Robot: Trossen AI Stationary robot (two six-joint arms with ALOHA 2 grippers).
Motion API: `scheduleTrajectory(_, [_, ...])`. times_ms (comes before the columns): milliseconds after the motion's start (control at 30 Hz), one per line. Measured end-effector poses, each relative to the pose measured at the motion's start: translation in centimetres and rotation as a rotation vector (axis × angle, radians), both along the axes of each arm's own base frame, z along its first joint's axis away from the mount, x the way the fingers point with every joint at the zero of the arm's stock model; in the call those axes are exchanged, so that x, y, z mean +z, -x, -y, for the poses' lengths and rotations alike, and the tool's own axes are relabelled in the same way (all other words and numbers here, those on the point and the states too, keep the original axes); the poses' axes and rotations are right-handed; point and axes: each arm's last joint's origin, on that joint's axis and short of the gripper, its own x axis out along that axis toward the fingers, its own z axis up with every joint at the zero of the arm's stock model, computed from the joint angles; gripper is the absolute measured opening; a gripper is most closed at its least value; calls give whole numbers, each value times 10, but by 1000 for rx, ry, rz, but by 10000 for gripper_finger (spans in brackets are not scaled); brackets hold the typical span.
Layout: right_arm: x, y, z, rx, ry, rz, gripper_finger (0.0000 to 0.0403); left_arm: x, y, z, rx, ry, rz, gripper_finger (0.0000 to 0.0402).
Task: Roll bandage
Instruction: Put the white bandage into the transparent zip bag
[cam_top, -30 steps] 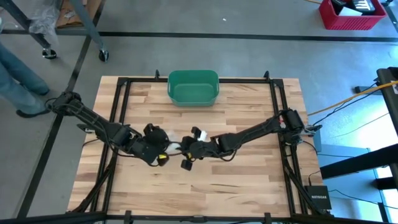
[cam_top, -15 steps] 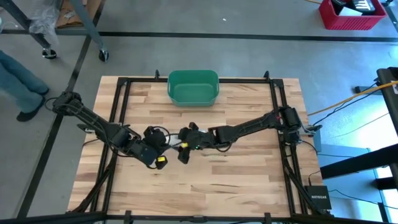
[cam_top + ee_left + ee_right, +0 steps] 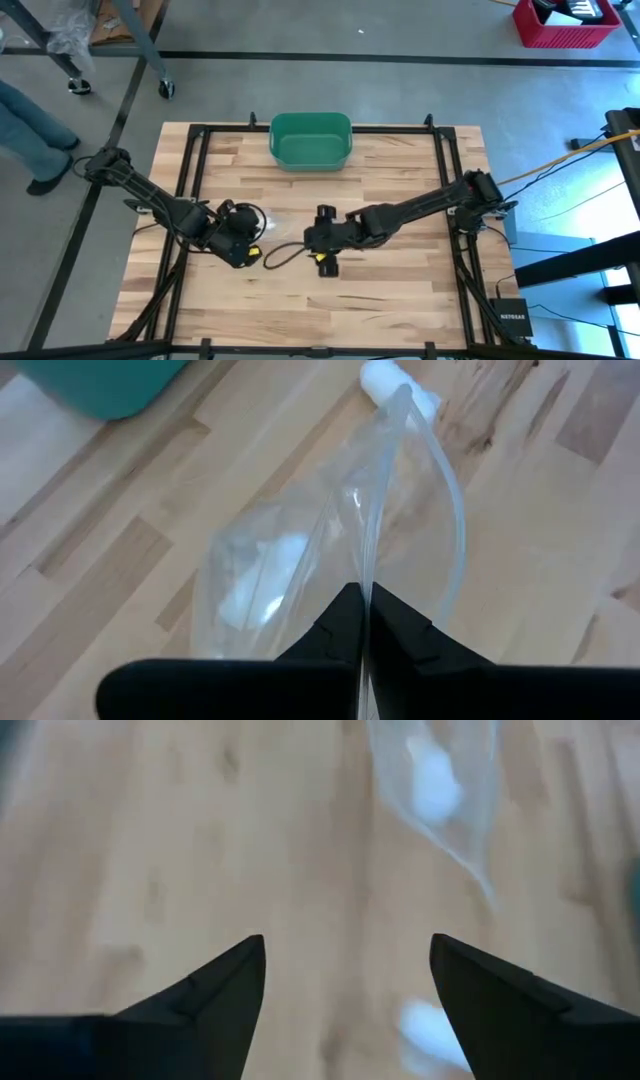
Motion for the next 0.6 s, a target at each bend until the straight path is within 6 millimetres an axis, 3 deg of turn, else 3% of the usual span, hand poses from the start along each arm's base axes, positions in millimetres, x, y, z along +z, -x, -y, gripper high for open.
scheduleTrajectory(133, [-13, 5, 22, 51, 105, -123, 284, 0, 0, 0, -3, -3, -3, 3])
scheduleTrajectory(267, [-45, 11, 44, 145, 185, -242, 284, 0, 1, 2, -13, -2, -2, 3])
scheduleTrajectory(600, [-97, 19, 94, 353, 326, -301, 284, 0, 3, 6, -32, -4, -3, 3])
